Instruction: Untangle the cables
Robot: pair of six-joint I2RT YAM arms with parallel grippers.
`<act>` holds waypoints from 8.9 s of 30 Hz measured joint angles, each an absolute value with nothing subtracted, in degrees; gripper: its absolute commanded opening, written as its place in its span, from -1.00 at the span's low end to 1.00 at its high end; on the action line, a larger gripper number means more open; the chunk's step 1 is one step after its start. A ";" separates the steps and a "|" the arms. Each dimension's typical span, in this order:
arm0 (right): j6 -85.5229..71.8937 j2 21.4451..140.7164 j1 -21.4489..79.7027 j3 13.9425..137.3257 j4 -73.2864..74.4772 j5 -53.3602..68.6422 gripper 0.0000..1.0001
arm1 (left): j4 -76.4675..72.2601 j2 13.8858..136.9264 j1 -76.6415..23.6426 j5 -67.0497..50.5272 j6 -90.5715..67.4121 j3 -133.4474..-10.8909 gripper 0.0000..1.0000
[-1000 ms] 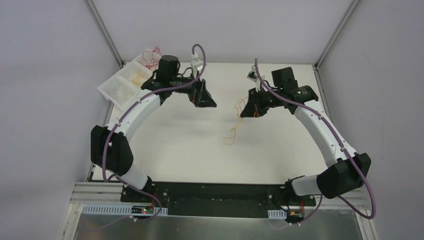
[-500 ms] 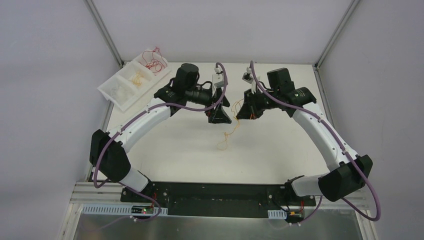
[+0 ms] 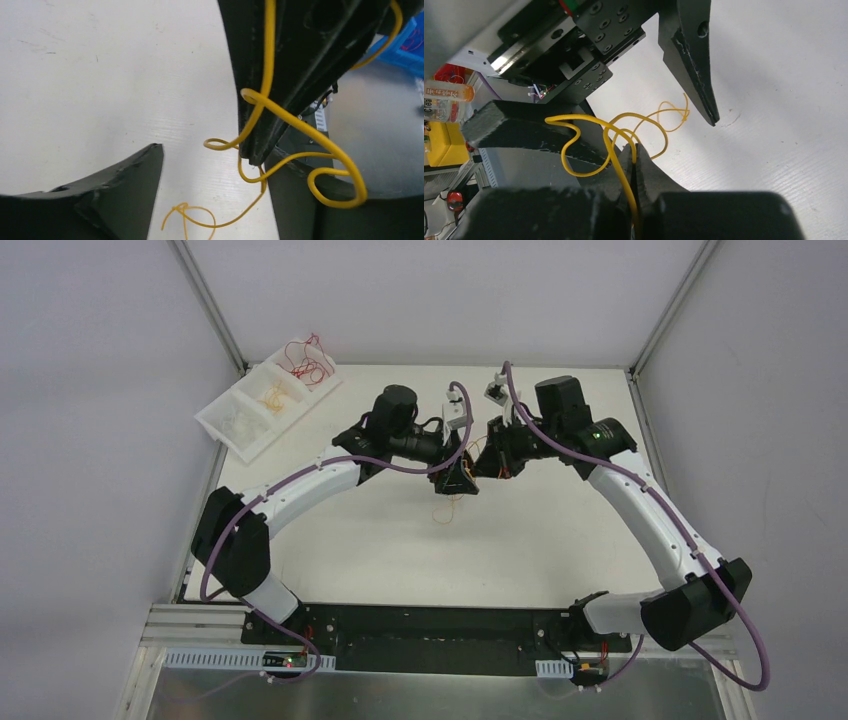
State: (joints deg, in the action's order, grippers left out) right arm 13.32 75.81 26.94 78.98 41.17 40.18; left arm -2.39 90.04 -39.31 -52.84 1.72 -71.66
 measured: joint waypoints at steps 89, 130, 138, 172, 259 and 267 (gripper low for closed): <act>10.50 78.41 20.18 80.82 36.97 39.59 0.93 | 30.89 105.60 -5.08 -26.61 5.15 -93.97 -1.00; 14.22 71.59 19.84 72.25 42.39 35.31 0.94 | 28.16 111.57 -22.17 -11.68 2.50 -82.37 0.35; 14.20 71.59 19.79 71.35 42.48 35.11 0.94 | 27.24 116.07 -24.08 -6.31 4.54 -84.14 0.20; 14.70 71.61 19.29 71.33 42.76 33.15 0.92 | 33.58 101.91 -11.14 -14.35 6.83 -98.32 -1.00; 15.29 77.32 18.98 72.97 44.42 32.12 0.92 | 31.99 134.85 18.04 -24.56 66.81 -123.74 -0.36; 15.29 77.32 18.98 72.97 44.45 32.16 0.92 | 32.03 130.45 18.06 -25.39 62.96 -122.32 -0.02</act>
